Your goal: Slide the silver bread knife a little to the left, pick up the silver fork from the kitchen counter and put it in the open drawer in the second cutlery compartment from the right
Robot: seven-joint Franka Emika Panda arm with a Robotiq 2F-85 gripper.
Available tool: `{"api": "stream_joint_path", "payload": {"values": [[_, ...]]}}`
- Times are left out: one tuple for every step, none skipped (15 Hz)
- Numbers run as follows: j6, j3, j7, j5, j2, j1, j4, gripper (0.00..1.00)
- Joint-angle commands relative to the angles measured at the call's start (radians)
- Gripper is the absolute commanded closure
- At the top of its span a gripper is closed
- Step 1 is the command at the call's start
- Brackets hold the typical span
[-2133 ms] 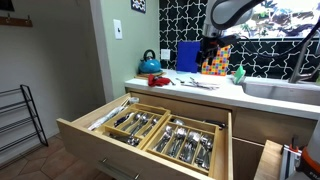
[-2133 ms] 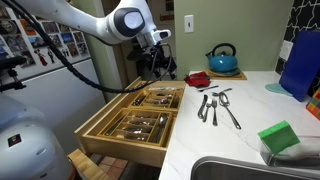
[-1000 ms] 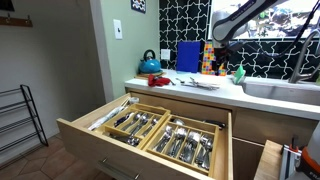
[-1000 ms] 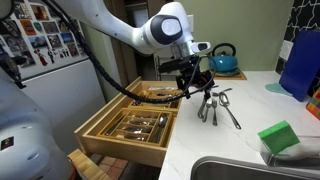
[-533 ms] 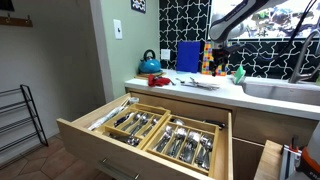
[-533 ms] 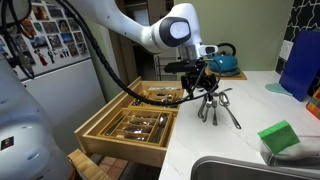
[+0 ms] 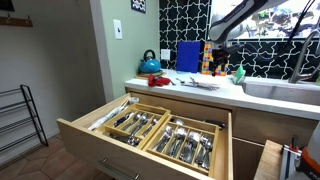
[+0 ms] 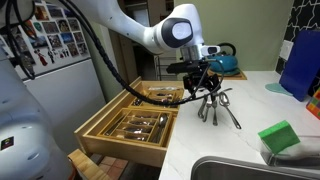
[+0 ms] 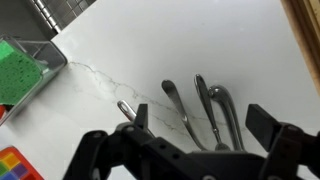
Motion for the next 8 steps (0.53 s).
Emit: {"api": "stream_joint_path", "payload": {"values": [[0.046, -0.027, -0.093, 0.048, 0.073, -0.018, 0.042, 0.00], [0.047, -0.030, -0.119, 0.057, 0.090, -0.021, 0.052, 0.00], [0.053, -0.032, -0.148, 0.070, 0.105, -0.024, 0.059, 0.00], [0.062, -0.033, -0.168, 0.080, 0.121, -0.028, 0.064, 0.00], [0.064, -0.032, -0.191, 0.092, 0.137, -0.032, 0.072, 0.00], [0.067, -0.030, -0.201, 0.098, 0.152, -0.035, 0.081, 0.00], [0.075, -0.029, -0.201, 0.100, 0.169, -0.038, 0.090, 0.00], [0.078, -0.027, -0.204, 0.104, 0.183, -0.040, 0.100, 0.00]]}}
